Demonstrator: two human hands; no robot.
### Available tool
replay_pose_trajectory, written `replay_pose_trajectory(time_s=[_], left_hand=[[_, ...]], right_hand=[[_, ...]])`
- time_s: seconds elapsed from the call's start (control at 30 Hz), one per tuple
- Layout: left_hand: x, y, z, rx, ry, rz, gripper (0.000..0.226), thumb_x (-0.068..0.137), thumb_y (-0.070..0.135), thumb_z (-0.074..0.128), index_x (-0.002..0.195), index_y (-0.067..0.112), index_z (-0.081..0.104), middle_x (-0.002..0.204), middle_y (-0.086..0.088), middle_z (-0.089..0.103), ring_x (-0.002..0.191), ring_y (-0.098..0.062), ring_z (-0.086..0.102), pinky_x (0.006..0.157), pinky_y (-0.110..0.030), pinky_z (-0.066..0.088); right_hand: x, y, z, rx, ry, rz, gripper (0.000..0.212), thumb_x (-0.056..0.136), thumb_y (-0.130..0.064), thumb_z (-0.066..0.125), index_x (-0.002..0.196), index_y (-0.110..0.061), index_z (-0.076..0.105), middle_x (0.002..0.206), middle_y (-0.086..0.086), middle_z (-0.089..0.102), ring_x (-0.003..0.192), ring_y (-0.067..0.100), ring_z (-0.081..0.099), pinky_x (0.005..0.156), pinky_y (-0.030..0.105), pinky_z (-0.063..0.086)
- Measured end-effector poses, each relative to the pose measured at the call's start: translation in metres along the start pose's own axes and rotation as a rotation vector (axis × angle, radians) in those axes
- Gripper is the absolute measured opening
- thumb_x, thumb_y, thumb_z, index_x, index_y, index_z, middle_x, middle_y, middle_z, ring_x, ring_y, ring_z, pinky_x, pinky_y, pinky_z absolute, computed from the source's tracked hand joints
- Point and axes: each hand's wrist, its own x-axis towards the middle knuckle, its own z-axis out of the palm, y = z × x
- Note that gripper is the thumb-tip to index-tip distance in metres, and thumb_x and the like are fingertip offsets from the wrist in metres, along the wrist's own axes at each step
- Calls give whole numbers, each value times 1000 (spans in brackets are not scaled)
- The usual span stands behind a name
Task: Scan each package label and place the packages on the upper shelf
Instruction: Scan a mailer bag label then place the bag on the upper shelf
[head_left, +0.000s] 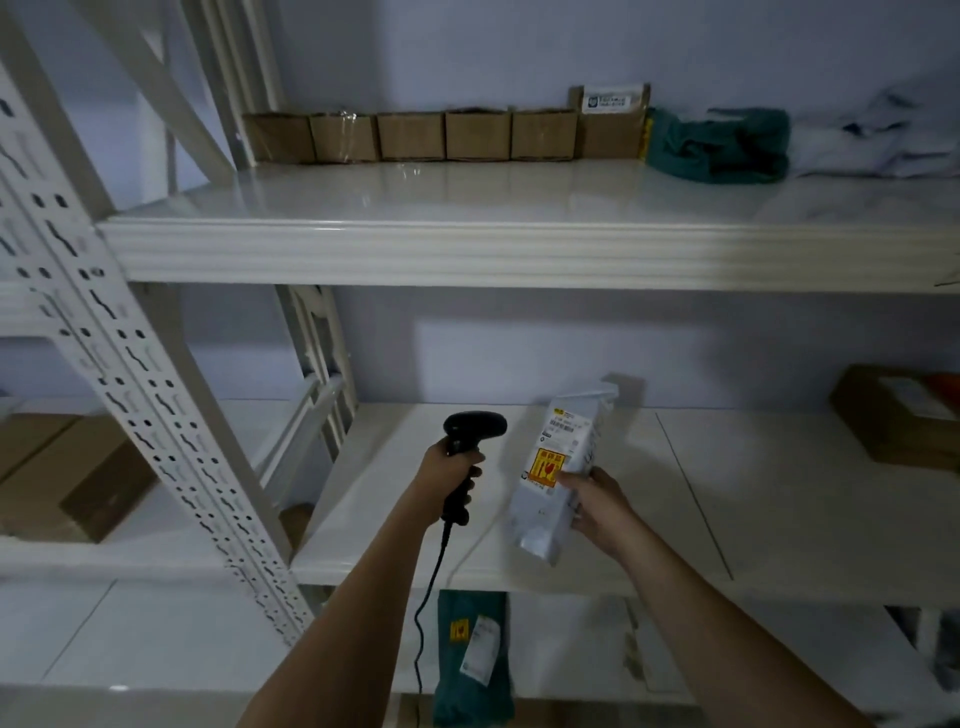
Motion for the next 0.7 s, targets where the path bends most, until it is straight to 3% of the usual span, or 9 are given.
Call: replay_pose_trajectory(time_s=[0.2, 0.4, 0.7], left_hand=[[-9, 30, 19, 213, 43, 105, 18, 82, 28, 68, 83, 10, 62, 61, -3, 54, 49, -16, 44, 46, -24, 39], [-18, 46, 34, 298, 39, 148, 15, 84, 23, 63, 80, 9, 60, 64, -5, 56, 53, -18, 48, 48, -26, 41], [-20, 59, 51, 293, 29, 172, 13, 84, 22, 62, 83, 9, 61, 65, -5, 57, 53, -18, 49, 49, -27, 43]], right_hand=[[-8, -8, 2, -56, -59, -61, 29, 93, -9, 69, 120, -11, 61, 116, 11, 73, 95, 26, 71, 71, 35, 57], [-8, -18, 4, -61, -84, -108, 33, 89, -5, 72, 119, -12, 63, 112, 9, 75, 94, 25, 73, 67, 32, 59], [1, -27, -3, -49, -65, -132, 37, 85, -4, 75, 119, -13, 61, 111, 8, 73, 98, 29, 72, 82, 43, 60]])
